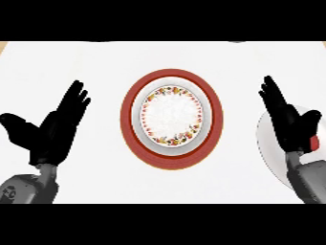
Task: Pick the bell pepper from the plate and place it in the plate
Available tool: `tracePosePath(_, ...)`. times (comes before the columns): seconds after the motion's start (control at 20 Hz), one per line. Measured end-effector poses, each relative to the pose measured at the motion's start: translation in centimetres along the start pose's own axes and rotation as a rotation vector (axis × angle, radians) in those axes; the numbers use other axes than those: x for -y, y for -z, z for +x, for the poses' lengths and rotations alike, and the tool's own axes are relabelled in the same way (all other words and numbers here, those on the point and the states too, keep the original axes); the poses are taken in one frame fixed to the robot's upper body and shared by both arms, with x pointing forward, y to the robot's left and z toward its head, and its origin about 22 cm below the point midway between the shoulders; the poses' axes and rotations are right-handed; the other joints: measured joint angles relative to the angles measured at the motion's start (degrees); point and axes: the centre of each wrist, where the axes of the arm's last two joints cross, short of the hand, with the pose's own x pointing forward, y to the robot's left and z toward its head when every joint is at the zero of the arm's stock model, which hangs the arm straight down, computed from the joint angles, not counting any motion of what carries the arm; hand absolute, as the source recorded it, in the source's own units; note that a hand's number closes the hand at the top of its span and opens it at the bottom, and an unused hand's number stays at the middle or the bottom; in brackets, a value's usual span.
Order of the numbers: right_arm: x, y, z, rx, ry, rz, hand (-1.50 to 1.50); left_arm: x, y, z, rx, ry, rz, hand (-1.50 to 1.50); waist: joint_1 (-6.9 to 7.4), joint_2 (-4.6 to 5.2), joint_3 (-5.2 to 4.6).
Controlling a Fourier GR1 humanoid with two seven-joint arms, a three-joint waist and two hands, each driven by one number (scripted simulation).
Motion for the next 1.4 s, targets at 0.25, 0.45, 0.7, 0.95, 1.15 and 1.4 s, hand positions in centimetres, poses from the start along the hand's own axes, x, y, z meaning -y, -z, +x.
tracePosePath(0.25, 2.0, 0.3, 2.4, 0.133, 0.232, 0.020, -1.50, -4.1, -0.9, -1.5, 0.017, 0.213, 0.084, 0.00, -0.06, -1.98, 0.40)
tracePosePath(0.45, 6.9, -0.4, 3.5, 0.291, 0.179, -0.154, -1.50, -7.8, -2.4, -2.8, 0.025, 0.396, 0.155, 0.00, -0.87, -2.66, 0.39)
tracePosePath(0.7, 9.5, -4.0, 1.7, 0.494, 0.252, -0.380, -1.50, -10.1, -4.4, -4.7, 0.037, 0.483, 0.174, 0.00, -1.21, -2.83, 0.39)
tracePosePath(0.95, 11.3, -9.3, -0.3, 0.588, 0.270, -0.427, -1.50, -10.8, -5.0, -6.0, 0.051, 0.507, 0.171, 0.00, -0.66, -2.61, 0.36)
tracePosePath(1.15, 13.3, -12.7, -0.3, 0.532, 0.168, -0.328, -1.50, -10.8, -5.2, -6.1, 0.060, 0.521, 0.167, 0.00, -0.45, -2.53, 0.33)
tracePosePath(1.4, 16.2, -14.4, 1.3, 0.375, -0.065, -0.219, -1.50, -11.2, -5.0, -5.9, 0.065, 0.521, 0.160, 0.00, -0.03, -2.40, 0.27)
